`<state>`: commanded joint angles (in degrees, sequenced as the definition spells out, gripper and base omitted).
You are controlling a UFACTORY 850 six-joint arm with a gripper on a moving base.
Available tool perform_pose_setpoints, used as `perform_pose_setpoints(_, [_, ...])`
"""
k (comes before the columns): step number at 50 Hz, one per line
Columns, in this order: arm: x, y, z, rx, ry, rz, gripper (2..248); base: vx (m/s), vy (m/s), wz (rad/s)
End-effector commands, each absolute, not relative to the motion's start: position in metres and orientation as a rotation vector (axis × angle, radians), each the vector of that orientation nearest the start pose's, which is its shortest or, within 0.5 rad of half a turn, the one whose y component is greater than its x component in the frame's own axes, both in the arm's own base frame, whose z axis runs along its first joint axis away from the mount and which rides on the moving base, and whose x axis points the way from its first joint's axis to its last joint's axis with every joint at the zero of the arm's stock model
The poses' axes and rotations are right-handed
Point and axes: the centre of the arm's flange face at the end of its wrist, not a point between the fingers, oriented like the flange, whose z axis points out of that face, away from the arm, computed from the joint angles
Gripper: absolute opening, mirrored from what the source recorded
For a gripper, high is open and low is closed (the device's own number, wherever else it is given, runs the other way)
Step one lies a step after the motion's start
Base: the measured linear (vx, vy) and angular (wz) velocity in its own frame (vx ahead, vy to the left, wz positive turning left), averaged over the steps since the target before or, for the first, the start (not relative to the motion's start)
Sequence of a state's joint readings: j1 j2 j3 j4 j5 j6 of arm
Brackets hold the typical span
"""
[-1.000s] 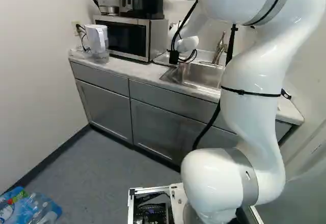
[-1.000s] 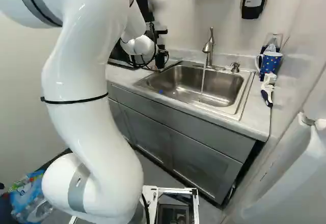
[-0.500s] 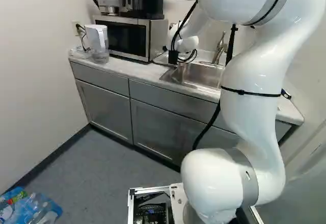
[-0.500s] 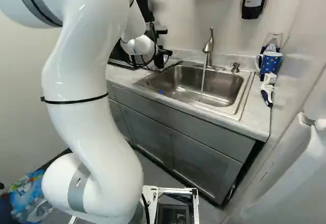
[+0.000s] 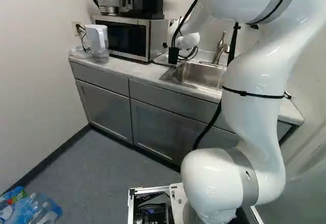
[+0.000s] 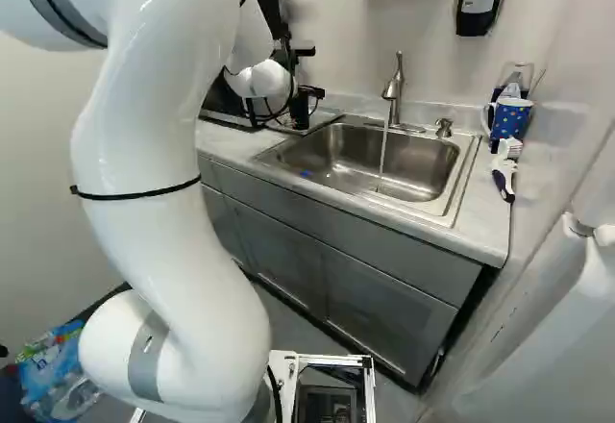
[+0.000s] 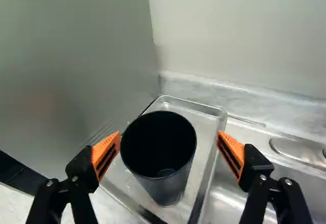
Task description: Rinse the cup and place it in the tray
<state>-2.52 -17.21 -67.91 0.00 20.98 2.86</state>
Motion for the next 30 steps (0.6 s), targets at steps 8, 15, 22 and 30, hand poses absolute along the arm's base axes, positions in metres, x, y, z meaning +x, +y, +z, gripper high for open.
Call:
perform_pose_setpoints(8, [0.624, -0.027, 0.564, -2.527, 0.119, -1.857, 247, 0.000, 0.000, 0.000])
perform_pose_setpoints(15, [0.623, -0.027, 0.572, -2.514, 0.118, -1.875, 247, 0.000, 0.000, 0.000])
perform_pose_setpoints(22, [0.622, -0.027, 0.580, -2.501, 0.118, -1.892, 247, 0.000, 0.000, 0.000])
perform_pose_setpoints(30, [0.621, -0.027, 0.589, -2.486, 0.117, -1.912, 247, 0.000, 0.000, 0.000])
